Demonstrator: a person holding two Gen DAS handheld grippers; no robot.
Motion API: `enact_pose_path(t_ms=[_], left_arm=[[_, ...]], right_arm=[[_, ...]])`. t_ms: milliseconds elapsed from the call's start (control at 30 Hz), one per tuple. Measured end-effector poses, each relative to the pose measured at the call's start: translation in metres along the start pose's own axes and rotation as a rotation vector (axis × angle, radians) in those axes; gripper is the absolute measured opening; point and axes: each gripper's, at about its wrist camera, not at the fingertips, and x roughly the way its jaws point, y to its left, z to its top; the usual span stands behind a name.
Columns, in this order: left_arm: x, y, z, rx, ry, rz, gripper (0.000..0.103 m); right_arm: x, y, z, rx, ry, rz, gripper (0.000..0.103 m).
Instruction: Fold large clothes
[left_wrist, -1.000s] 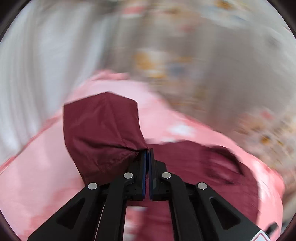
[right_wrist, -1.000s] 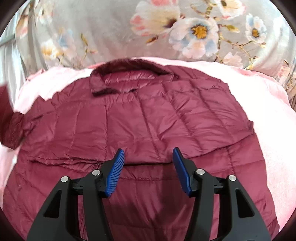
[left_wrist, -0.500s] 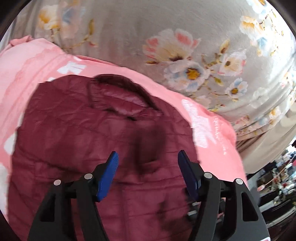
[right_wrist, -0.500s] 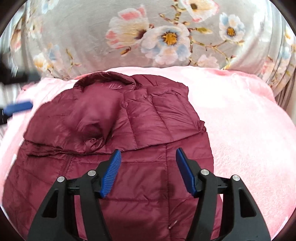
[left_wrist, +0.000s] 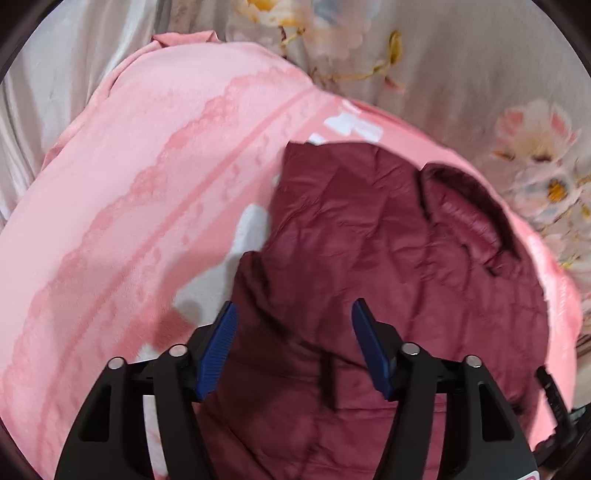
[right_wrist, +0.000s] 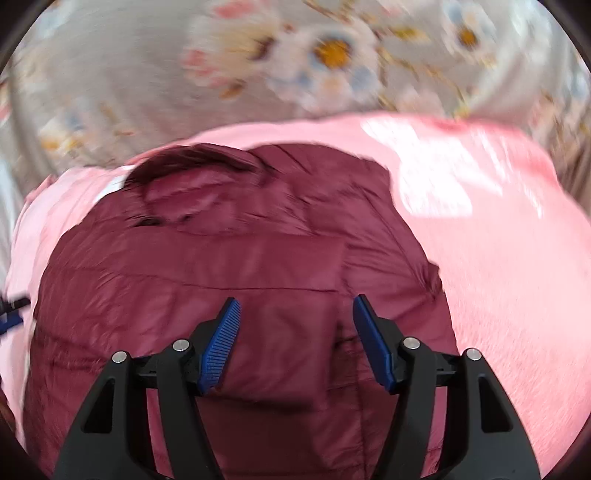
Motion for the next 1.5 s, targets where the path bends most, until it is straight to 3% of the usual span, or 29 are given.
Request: enact_pose_path(t_ms=[67,100,133,200,333,433,567,667,867,1033,1200,1300,1400,1500], left_arm=[[0.011,0.000,-0.002,0.021,0.016,0.022,0.056],[0.016,0.001,-0.002,0.025,0.023,0.030,0.052],[0.022,0.002,-0.003,0.025,0.032,0.041,0.045],[0.030,0.002,-0.004,0.028,0.041,0.060,0.035],[0.034,-0.001,-0.006,0.064,0.030,0.105,0.024],[0.038,-0.002,-0.007,0.084,0.032,0.125,0.023],[0.040,-0.009,-0.014,0.128,0.005,0.174,0.023],[0.040,-0.014,-0.019,0.166,-0.018,0.197,0.023],[0.040,-0.020,-0.023,0.203,-0.040,0.221,0.023],[0.012,0.003,-0.011,0.136,-0.017,0.142,0.024],[-0.027,-0.019,0.018,0.156,-0.102,0.130,0.024],[-0.026,-0.057,0.028,0.199,-0.110,0.095,0.024],[0.000,-0.093,0.019,0.241,-0.045,0.065,0.024],[0.030,-0.111,0.001,0.278,-0.002,0.086,0.024]], right_arm=[[0.014,-0.003,-0.002,0.014,0.058,0.055,0.057],[0.018,0.000,-0.003,0.001,0.070,0.058,0.043],[0.019,0.003,-0.003,-0.019,0.072,0.049,0.021],[0.013,0.009,0.003,-0.037,0.056,0.073,0.004],[-0.039,0.023,0.037,-0.092,-0.116,0.096,0.002],[-0.058,0.033,0.053,-0.157,-0.192,0.063,0.002],[-0.003,0.024,0.034,-0.182,-0.063,-0.058,0.002],[0.024,0.012,0.014,-0.166,0.015,-0.066,0.002],[0.034,0.017,0.000,-0.209,0.024,-0.098,0.004],[-0.006,-0.003,0.014,-0.132,-0.028,-0.066,0.011],[-0.038,0.023,0.037,-0.124,-0.076,0.059,0.014],[-0.023,0.060,0.040,-0.177,-0.049,0.115,0.016],[0.004,0.085,0.032,-0.211,-0.002,0.117,0.016],[0.028,0.091,0.015,-0.210,0.046,0.113,0.016]])
